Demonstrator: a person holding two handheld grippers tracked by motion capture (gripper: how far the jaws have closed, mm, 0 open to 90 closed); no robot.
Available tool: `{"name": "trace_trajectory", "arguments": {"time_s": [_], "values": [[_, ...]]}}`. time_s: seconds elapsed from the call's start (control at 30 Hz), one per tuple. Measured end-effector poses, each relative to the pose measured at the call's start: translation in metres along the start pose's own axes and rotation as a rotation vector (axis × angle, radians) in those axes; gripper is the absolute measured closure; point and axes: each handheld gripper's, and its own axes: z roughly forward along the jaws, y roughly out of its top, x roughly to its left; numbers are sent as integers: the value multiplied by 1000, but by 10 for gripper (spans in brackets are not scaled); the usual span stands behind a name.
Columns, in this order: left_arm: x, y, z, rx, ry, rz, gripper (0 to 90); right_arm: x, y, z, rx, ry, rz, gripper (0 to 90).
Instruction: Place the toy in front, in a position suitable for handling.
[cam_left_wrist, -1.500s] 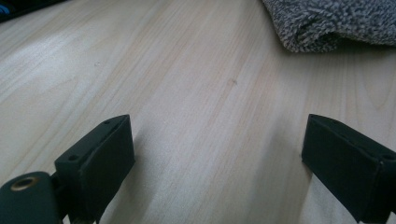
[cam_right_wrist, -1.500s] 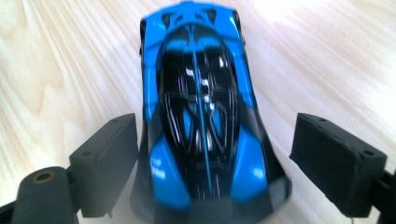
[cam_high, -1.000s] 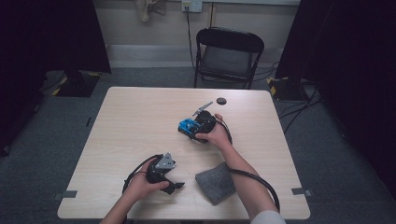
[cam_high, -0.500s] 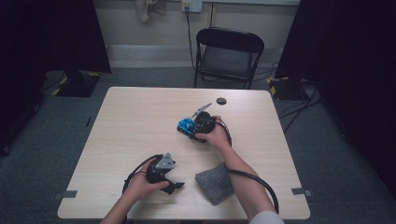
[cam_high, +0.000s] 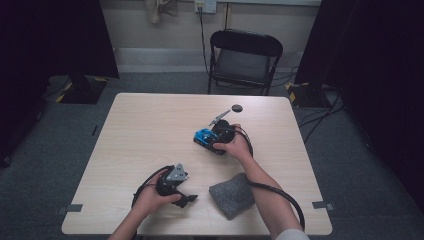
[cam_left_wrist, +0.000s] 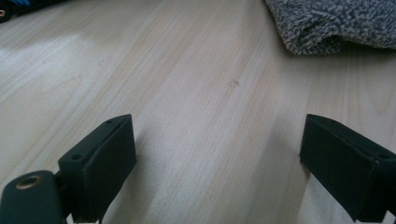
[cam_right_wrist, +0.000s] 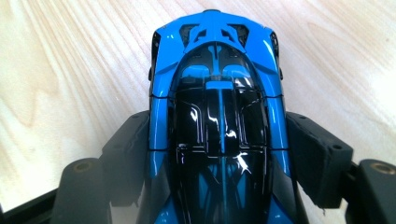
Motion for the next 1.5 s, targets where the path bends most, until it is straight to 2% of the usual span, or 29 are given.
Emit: {"name": "trace_trajectory", "arguments": {"time_s": [0.03,0.17,0.27,0.37,0.47,0.6,0.73,0.83,0.93,1.0,1.1,1.13,1.2,1.23,1.27,1.37,1.43,1.5], "values": [[0,0,0,-5,1,-2,108,0,-1,-1,4,-12,-6,284],[1,-1,-2,-8,5,-9,158,0,-3,-4,6,-2,0,283],[1,1,-5,-24,-5,-41,169,0,-6,-7,8,-4,-3,283],[-1,11,-12,-53,3,-17,175,-1,-10,-11,2,-8,4,283],[-11,26,-17,-83,-7,6,175,-4,-14,-16,-10,-13,15,284],[-29,46,-14,-107,-60,63,167,-5,-17,-23,-15,-17,15,283],[-51,72,-1,-137,-137,49,157,-5,-20,-29,-30,-11,29,284],[-63,87,17,-114,-171,83,156,-5,-21,-33,-29,-19,31,284],[-66,93,38,-90,-162,74,167,-4,-24,-36,-34,-17,38,283],[-66,92,51,-41,-157,85,207,-4,-25,-38,-35,-19,36,284],[-66,90,62,-8,-130,97,229,-3,-27,-42,-40,-15,38,284],[-66,89,64,12,-130,101,282,-3,-27,-43,-41,-14,40,283],[-66,86,67,42,-108,154,444,-2,-28,-46,-44,-19,34,284],[-64,85,66,41,-101,153,574,-2,-29,-48,-48,-14,36,284],[-62,86,63,50,-113,132,639,-2,-30,-49,-52,-10,42,284],[-58,85,52,63,-97,95,713,-2,-32,-55,-59,-11,42,284],[-51,82,39,56,-101,51,721,-1,-34,-59,-54,-13,36,284],[-41,76,22,36,-77,19,721,0,-36,-64,-62,-14,39,283]]}}
